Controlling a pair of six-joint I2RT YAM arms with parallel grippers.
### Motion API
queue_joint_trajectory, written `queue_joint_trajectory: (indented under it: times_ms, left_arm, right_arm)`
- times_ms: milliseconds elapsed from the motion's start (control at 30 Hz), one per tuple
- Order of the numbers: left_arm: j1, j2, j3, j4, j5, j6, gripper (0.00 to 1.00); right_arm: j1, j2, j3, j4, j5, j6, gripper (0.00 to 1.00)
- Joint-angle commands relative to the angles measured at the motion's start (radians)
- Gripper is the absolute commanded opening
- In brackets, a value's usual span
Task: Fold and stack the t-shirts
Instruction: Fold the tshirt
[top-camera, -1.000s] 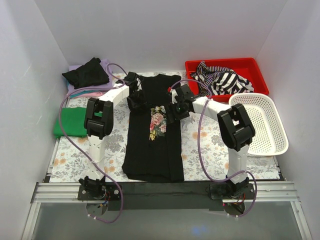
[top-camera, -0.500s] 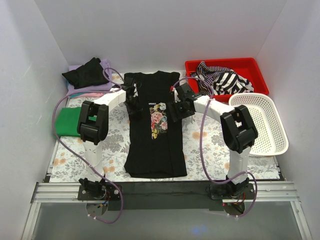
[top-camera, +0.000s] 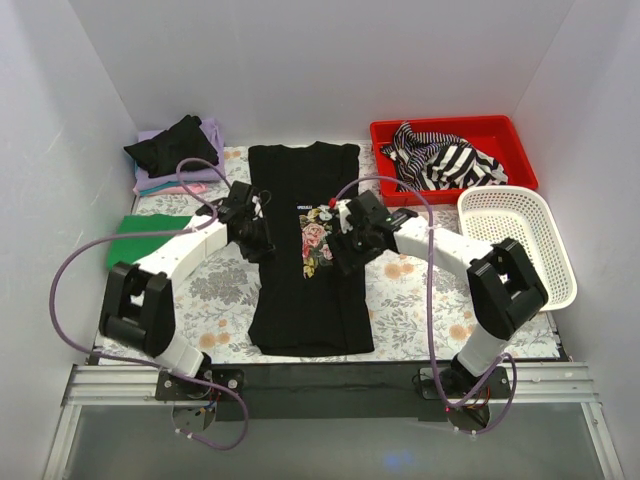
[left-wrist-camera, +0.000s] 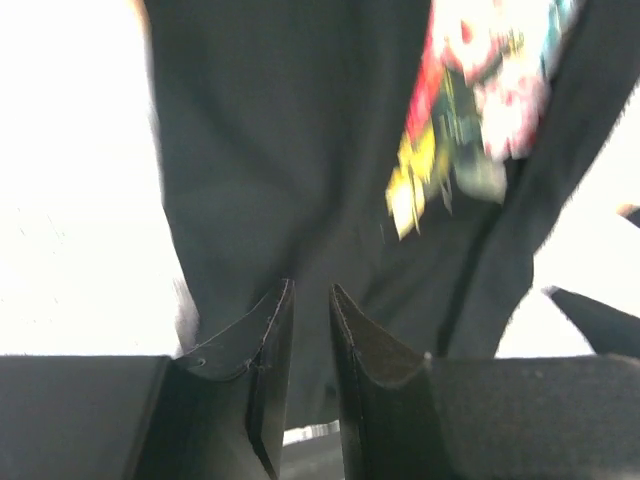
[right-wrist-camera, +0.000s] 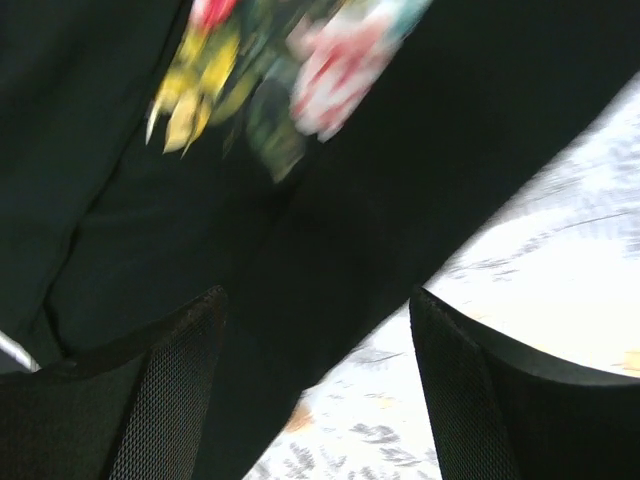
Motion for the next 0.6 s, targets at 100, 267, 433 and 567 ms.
queue_joint_trajectory:
  times_ms: [100,267,433,567]
  left_arm:
    - [-0.049,-0.270,-0.147,-0.033,-0.045,-0.161,0.19]
    - [-0.055,-0.405,-0.208,-0.090,-0.099,-0.258,0.19]
    - [-0.074,-0.505,-0.363,-0.111,-0.057,-0.333,0.14]
    - [-0.095,-0.565,-0.435,-0.129,-0.085,-0.379,0.13]
  right_arm:
    - [0.170,-0.042,-0.046,0.046,-0.097,0.088,0.78]
    - [0.270,-0.057,-0.124,0.183,-0.204,0.235,0.78]
    - [0.348,-0.047,-0.160,0.275,-0.295,0.300,0.77]
    - [0.425,-0.031,-0.169,0.296,-0.293,0.326,0.77]
